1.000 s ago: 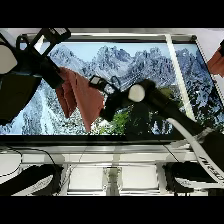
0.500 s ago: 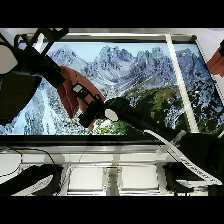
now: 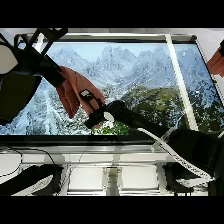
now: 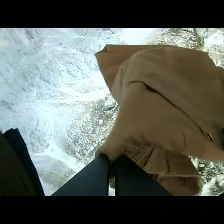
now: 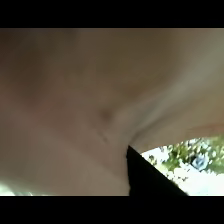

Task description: Fold the clothes and pants, and hang the long-sleeved shirts on hangers.

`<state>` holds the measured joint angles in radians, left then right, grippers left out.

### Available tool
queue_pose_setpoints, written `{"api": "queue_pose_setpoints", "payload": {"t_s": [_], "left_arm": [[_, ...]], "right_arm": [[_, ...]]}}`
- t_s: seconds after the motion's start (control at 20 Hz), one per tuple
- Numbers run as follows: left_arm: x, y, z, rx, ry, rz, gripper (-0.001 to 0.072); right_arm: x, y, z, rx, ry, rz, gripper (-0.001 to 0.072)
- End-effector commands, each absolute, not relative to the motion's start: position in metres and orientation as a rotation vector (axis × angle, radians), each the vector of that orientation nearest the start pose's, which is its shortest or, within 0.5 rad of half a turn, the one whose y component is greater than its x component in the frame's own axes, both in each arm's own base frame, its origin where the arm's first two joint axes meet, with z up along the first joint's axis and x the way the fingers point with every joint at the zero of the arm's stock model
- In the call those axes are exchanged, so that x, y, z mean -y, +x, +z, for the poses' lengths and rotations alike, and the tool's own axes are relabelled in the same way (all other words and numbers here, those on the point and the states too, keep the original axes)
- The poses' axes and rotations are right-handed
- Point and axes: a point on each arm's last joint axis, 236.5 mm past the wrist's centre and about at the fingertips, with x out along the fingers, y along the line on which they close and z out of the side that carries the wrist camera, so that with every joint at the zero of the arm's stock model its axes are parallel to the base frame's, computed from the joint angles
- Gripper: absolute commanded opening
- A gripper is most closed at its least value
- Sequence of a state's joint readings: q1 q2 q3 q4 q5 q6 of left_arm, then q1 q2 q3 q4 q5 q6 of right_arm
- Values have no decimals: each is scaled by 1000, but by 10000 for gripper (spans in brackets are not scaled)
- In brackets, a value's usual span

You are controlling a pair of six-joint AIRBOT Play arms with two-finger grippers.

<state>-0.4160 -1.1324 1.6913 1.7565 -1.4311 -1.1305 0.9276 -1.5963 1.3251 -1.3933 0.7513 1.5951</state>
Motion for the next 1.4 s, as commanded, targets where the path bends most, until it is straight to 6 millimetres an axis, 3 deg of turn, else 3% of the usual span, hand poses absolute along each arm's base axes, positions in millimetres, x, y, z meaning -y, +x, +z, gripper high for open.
{"api": "queue_pose_setpoints", "payload": {"t_s": [0.0,0.1,0.2,0.35,0.45,0.65,0.75,0.85,1.0,1.2,1.35], "left_arm": [[100,372,251,-775,691,-331,20],[92,374,253,-776,684,-290,20],[92,372,256,-771,670,-287,20],[96,366,261,-760,610,-289,21],[114,348,262,-774,494,-360,20],[158,288,263,-846,335,-600,20],[159,283,268,-838,304,-622,20],[145,285,258,-906,268,-596,19],[126,297,225,-1082,159,-596,19],[109,340,167,-1225,62,-614,19],[106,391,131,-1136,138,-584,18]], "right_arm": [[-413,270,-35,-1104,-317,858,7],[-387,276,-7,-1091,-361,844,7],[-344,281,31,-1079,-431,832,5],[-268,284,107,-1044,-470,799,3],[-234,270,156,-1049,-430,801,3],[-238,201,246,-1009,-320,1106,3],[-231,198,271,-954,-322,1107,3],[-216,206,275,-982,-298,1049,3],[-200,239,258,-1056,-231,958,3],[-188,292,208,-1213,-167,885,4],[-182,350,162,-1225,-216,756,4]]}}
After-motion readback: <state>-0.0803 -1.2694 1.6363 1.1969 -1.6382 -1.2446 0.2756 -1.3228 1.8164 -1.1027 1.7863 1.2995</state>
